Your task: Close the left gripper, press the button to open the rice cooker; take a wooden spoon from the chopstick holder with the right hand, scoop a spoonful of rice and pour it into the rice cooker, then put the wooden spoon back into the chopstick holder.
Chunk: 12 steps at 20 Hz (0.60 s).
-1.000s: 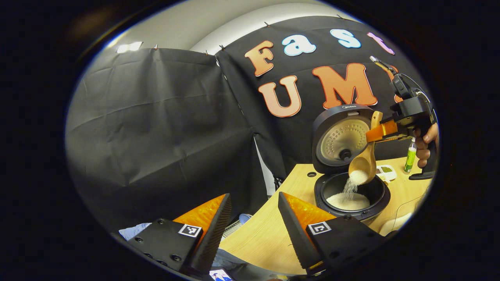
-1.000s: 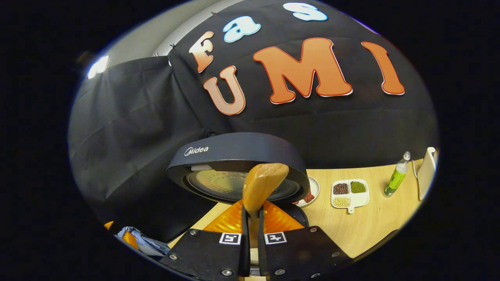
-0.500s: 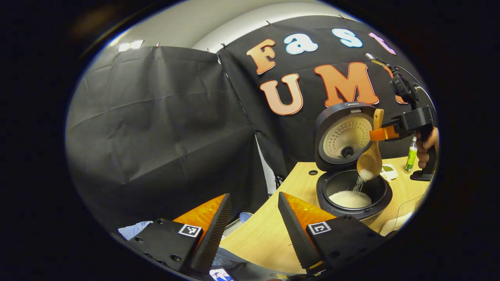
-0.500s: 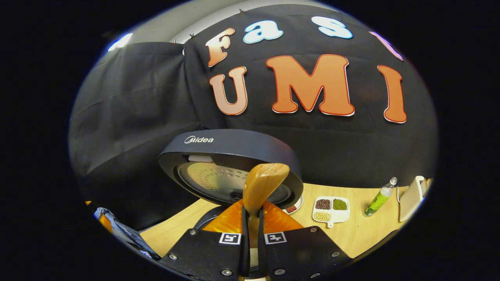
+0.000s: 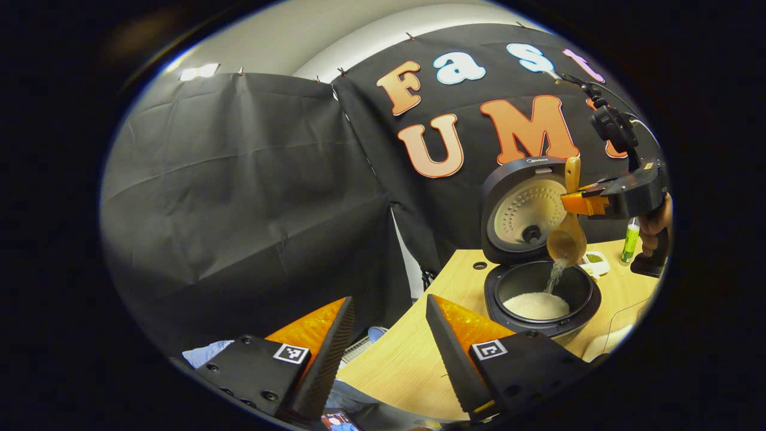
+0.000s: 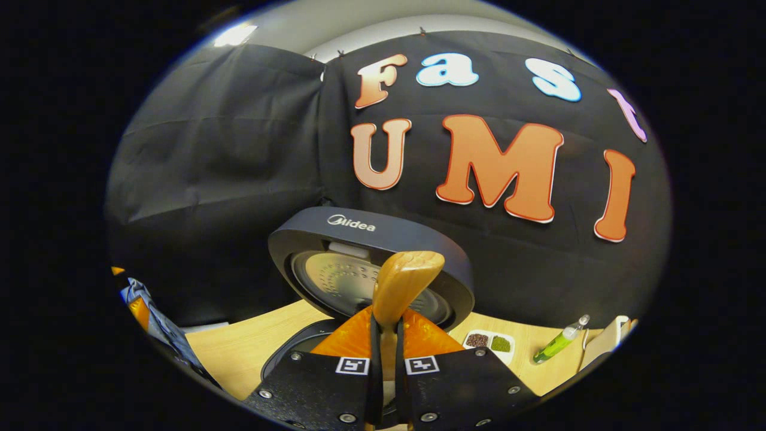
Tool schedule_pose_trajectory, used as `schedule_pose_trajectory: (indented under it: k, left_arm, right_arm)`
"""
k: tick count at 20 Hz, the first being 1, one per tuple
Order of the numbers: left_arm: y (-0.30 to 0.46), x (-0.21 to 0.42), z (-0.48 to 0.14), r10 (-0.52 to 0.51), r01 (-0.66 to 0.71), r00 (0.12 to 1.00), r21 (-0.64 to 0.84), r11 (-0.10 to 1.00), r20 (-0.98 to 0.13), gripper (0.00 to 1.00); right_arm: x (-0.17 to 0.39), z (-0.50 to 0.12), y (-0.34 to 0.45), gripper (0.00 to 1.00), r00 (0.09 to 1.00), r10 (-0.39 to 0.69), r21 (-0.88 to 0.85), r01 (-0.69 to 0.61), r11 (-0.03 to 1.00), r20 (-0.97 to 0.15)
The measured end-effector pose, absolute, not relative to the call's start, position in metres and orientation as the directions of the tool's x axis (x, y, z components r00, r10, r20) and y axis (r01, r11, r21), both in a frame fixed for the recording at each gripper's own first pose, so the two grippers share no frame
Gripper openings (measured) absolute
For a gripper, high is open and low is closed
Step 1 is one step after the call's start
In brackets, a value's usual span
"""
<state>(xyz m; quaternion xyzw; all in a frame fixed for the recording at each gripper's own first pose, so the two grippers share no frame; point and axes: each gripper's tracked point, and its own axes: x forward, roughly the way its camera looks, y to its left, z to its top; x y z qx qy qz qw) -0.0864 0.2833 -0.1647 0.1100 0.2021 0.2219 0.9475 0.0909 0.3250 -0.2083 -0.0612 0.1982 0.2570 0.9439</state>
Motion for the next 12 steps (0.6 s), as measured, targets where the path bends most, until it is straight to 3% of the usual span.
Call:
schedule_pose_trajectory:
  k: [6, 9, 10, 11, 12]
  left_arm:
    - [0.274, -0.083, -0.17, 0.448, -0.362, 0.824, 0.284, 0.888, -0.347, 0.84]
    - [0.261, -0.074, -0.164, 0.429, -0.346, 0.837, 0.279, 0.896, -0.341, 0.84]
    - [0.256, -0.074, -0.161, 0.425, -0.343, 0.841, 0.278, 0.897, -0.335, 0.75]
    - [0.25, -0.073, -0.159, 0.419, -0.338, 0.845, 0.275, 0.9, -0.333, 0.75]
    - [0.243, -0.072, -0.16, 0.41, -0.331, 0.848, 0.27, 0.904, -0.336, 0.84]
  right_arm:
    - [0.078, -0.18, 0.313, 0.07, 0.806, 0.496, -0.109, -0.553, 0.826, -0.323]
    - [0.072, -0.167, 0.294, 0.07, 0.8, 0.512, -0.016, -0.544, 0.839, -0.313]
    - [0.072, -0.163, 0.284, 0.08, 0.797, 0.512, 0.039, -0.529, 0.848, -0.32]
    - [0.072, -0.161, 0.274, 0.08, 0.796, 0.511, 0.099, -0.509, 0.855, -0.325]
    - [0.071, -0.159, 0.26, 0.07, 0.795, 0.506, 0.147, -0.487, 0.861, -0.334]
